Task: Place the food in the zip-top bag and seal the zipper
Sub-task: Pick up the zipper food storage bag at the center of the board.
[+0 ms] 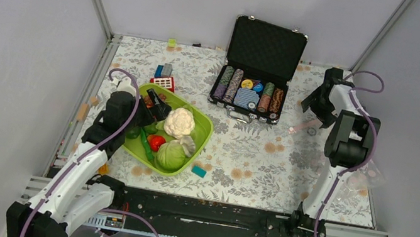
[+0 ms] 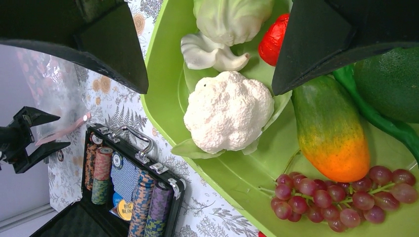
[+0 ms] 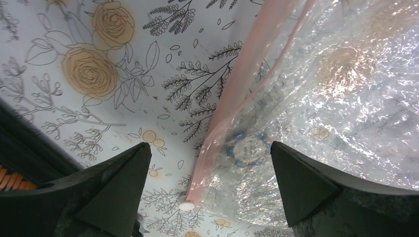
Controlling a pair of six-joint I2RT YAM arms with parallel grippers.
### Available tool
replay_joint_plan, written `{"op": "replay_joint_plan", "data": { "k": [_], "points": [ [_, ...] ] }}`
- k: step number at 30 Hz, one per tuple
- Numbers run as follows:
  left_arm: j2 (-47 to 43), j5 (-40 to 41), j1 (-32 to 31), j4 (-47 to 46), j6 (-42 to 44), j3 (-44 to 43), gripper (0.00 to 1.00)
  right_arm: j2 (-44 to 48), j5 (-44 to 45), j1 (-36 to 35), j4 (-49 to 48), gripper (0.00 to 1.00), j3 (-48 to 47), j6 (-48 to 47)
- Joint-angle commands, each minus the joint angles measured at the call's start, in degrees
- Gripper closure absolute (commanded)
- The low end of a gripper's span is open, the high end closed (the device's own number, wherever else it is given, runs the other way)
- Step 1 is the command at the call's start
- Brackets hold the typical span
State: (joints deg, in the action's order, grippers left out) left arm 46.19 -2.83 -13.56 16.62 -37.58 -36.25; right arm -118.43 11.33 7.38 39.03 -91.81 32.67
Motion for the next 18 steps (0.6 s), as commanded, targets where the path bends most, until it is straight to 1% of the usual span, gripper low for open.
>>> {"op": "replay_joint_plan", "data": {
  "k": [1, 3, 7, 10, 13, 15, 18],
  "points": [
    [0.12, 1.72, -0.13, -3.76, -0.13, -1.33, 0.01, -4.36, 4.39, -1.13, 8.74, 0.01, -6.71, 0.09],
    [0.26, 2.27, -0.15, -3.74, -0.06, -1.42, 0.01, -5.47, 5.45, -1.46, 10.60, 0.01, -8.52, -0.24],
    [0.52, 2.57, -0.14, -3.75, 0.27, -1.62, 0.01, -5.50, 6.30, -1.94, 11.10, 0.02, -8.50, -1.98],
    [0.65, 4.47, -0.15, -3.26, 0.64, -2.01, 0.01, -5.67, 6.13, -2.15, 10.89, 0.02, -8.72, -5.64],
    [0.61, 4.92, -0.10, -2.97, 0.86, -2.20, 0.01, -5.41, 7.51, -2.23, 10.66, 0.01, -8.24, -9.08],
    [0.43, 5.09, -0.14, -2.94, 0.96, -2.25, 0.01, -5.15, 6.90, -2.19, 9.63, 0.01, -7.81, -11.18],
    [0.39, 5.59, -0.10, -2.87, 0.99, -2.34, 0.01, -5.58, 4.83, -2.19, 8.37, 0.05, -8.43, -14.44]
  ]
}}
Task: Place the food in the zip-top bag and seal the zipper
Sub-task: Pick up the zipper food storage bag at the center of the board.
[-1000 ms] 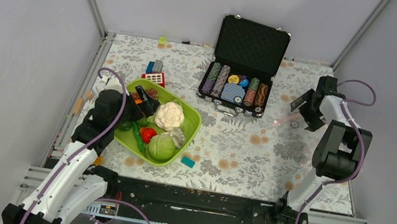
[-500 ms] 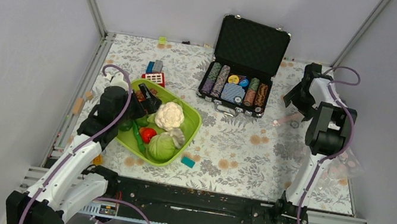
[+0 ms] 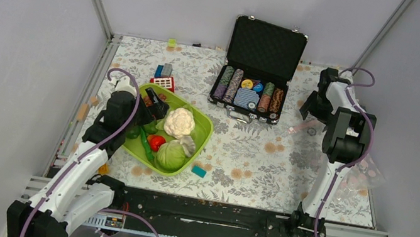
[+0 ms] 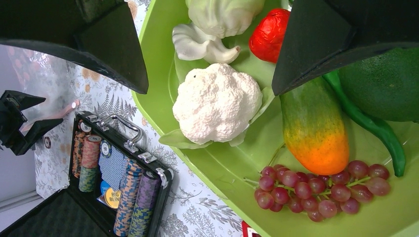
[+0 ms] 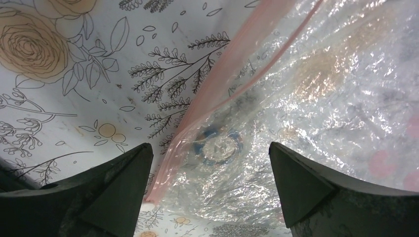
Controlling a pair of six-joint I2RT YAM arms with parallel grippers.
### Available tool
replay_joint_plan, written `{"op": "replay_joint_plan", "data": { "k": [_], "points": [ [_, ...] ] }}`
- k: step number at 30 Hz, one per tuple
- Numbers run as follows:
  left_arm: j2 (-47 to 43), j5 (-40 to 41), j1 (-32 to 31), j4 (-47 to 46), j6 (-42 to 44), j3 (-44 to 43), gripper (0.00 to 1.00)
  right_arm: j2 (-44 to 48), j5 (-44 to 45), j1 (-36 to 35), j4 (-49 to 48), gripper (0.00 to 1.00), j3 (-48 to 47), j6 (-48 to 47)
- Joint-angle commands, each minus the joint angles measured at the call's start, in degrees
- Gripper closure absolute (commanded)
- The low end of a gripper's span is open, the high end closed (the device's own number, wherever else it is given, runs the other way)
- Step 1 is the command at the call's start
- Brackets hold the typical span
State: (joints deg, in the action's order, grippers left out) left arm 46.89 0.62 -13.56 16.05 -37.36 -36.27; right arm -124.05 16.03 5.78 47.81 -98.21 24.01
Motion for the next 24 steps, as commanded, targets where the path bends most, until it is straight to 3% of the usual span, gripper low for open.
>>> {"op": "replay_joint_plan", "data": {
  "k": [1, 8, 11, 24],
  "points": [
    [-0.31, 2.30, -0.12, -2.20, 0.94, -2.52, 0.01, 0.10, -0.42, -0.60, -0.52, 0.06, -2.52, -6.98],
    [-0.10, 2.70, -0.11, -3.03, 1.45, -2.56, 0.01, 1.71, 6.32, -0.15, -4.02, 0.01, -9.71, -14.05],
    [0.69, 3.08, -0.15, -4.40, 1.40, -2.32, 0.01, -1.08, 12.10, 1.38, -0.63, 0.00, -16.63, -14.86],
    [7.67, 3.07, -0.13, -6.89, 3.03, -4.50, 0.01, -16.96, 15.70, 5.01, 9.78, 0.00, -35.14, -17.70]
  ]
}}
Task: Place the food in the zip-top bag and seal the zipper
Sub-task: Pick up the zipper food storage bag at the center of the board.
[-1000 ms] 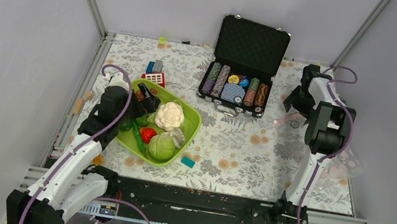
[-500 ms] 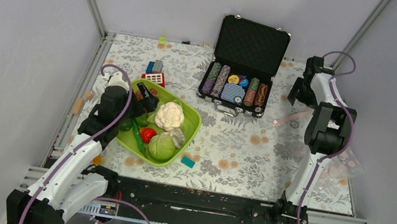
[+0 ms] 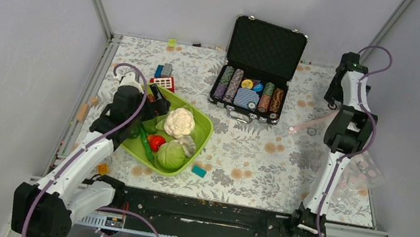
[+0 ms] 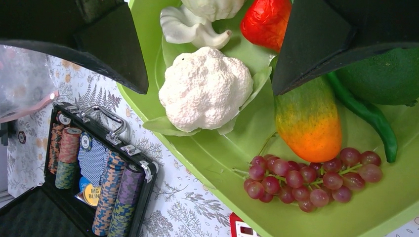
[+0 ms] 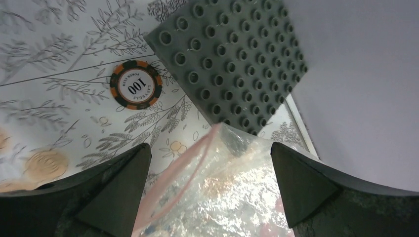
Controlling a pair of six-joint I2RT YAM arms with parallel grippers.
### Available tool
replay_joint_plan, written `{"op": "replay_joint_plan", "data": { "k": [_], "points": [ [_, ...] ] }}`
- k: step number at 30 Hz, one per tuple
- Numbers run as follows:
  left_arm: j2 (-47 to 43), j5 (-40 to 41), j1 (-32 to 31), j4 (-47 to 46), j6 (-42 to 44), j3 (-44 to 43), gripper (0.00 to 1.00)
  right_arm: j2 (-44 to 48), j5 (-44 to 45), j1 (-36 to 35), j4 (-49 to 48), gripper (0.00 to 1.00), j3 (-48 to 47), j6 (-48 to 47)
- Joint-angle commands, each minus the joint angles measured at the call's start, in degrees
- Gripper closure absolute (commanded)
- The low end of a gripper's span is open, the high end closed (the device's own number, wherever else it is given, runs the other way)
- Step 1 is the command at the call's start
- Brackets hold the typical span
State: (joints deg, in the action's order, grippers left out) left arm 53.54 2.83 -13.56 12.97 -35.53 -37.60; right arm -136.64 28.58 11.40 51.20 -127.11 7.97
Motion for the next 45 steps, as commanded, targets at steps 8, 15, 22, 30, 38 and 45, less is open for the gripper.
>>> {"op": "replay_joint_plan", "data": {
  "k": [8, 15, 22, 30, 38, 45],
  "points": [
    [1.44, 0.82, -0.08, -4.14, 1.21, -3.09, 0.01, -6.20, 5.91, -0.37, 8.36, 0.01, -6.65, -1.40],
    [0.82, 1.43, -0.15, -3.98, 0.68, -2.78, 0.01, -4.43, 7.56, -0.33, 8.05, 0.19, -3.89, 0.76],
    [-0.29, 1.45, -0.15, -3.82, 0.35, -2.14, 0.01, -1.81, 8.10, -0.32, 6.04, 0.37, 0.04, 2.36],
    [-1.52, 2.49, -0.13, -3.23, 0.40, -1.77, 0.01, -1.52, 8.78, -0.24, 6.09, 0.59, 1.05, 3.26],
    [-1.79, 2.75, -0.14, -3.35, -0.30, -1.55, 0.01, -0.51, 9.71, -0.06, 5.69, 0.96, 1.87, 4.16],
    [-2.36, 1.40, -0.14, -2.71, -0.74, -1.56, 0.01, 5.65, 5.40, -0.06, 4.97, 1.00, 5.27, 4.31]
  ]
}}
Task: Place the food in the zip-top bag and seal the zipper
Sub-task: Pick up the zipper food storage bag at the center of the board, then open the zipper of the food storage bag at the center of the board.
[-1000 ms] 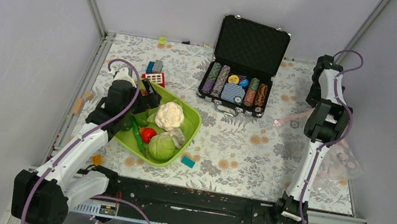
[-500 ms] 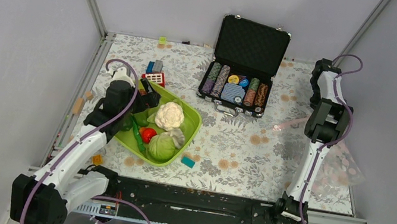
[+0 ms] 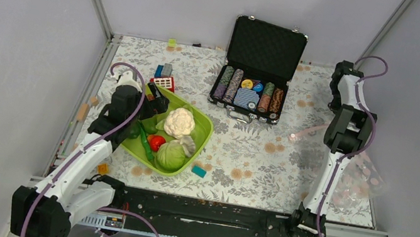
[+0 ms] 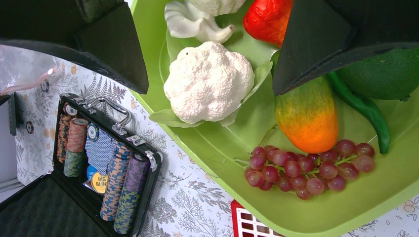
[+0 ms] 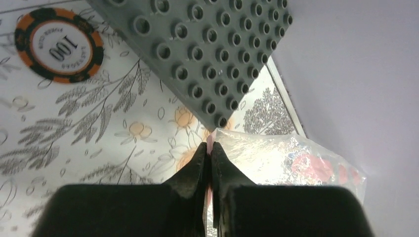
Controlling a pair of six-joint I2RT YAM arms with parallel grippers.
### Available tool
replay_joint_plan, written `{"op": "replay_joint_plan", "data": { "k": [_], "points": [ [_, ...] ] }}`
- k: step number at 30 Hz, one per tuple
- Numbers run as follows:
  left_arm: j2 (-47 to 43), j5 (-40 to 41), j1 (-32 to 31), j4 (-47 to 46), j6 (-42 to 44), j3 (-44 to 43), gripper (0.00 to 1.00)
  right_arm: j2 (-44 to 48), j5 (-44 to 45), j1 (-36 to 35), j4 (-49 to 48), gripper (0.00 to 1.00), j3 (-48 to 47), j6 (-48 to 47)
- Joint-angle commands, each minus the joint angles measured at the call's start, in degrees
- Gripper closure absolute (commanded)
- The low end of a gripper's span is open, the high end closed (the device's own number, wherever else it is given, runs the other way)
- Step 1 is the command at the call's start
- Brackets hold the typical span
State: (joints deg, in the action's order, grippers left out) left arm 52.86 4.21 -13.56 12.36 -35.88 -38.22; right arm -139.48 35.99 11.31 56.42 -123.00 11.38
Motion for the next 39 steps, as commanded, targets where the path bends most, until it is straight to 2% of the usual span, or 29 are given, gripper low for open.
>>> {"op": "replay_joint_plan", "data": {
  "k": [1, 3, 9, 11, 16, 19, 22, 25, 30, 32, 35, 39],
  "points": [
    [-2.15, -0.60, -0.14, -2.24, -0.45, -0.79, 0.01, 10.58, -5.17, -0.25, -0.55, 1.00, 2.04, 0.20],
    [-3.05, -2.51, -0.15, -2.82, -0.63, -0.43, 0.01, 15.84, -9.89, -1.52, -2.24, 1.00, 5.54, -1.42],
    [-6.89, -6.19, -0.07, 0.75, -2.19, -0.66, 0.01, 35.28, -19.56, -8.62, -9.11, 1.00, 24.24, -3.99],
    [-8.70, -10.01, -0.15, 1.11, -2.85, -0.39, 0.01, 43.23, -26.85, -10.81, -11.41, 1.00, 30.87, -3.78],
    [-13.94, -19.28, -0.33, 0.01, -4.86, 0.86, 0.01, 59.12, -43.67, -20.79, -16.90, 1.00, 46.21, -2.94],
    [-16.12, -24.76, -2.09, -2.15, -6.44, 1.58, 0.01, 66.58, -47.89, -27.88, -19.21, 1.00, 52.62, -1.35],
    [-16.60, -26.38, -7.68, -3.90, -7.62, 1.79, 0.01, 72.72, -47.24, -33.81, -21.64, 1.00, 57.54, 3.34],
    [-15.21, -21.77, -17.19, -6.43, -8.91, 2.04, 0.01, 77.72, -42.01, -38.38, -23.71, 1.00, 61.58, 10.74],
    [-6.52, -16.68, -32.70, -13.57, -10.44, 0.27, 0.01, 81.97, -36.48, -44.10, -27.28, 1.00, 64.81, 19.82],
    [-2.34, -11.84, -39.54, -13.94, -9.87, -1.92, 0.01, 82.09, -30.28, -46.89, -25.91, 1.00, 64.08, 22.21],
    [4.04, -5.69, -46.20, -13.30, -9.36, -5.87, 0.01, 81.66, -19.88, -50.36, -22.60, 1.00, 62.41, 25.98],
    [11.40, 4.41, -51.75, -7.75, -6.96, -12.35, 0.02, 79.47, -8.82, -54.72, -16.60, 1.00, 59.41, 30.61]
  ]
}}
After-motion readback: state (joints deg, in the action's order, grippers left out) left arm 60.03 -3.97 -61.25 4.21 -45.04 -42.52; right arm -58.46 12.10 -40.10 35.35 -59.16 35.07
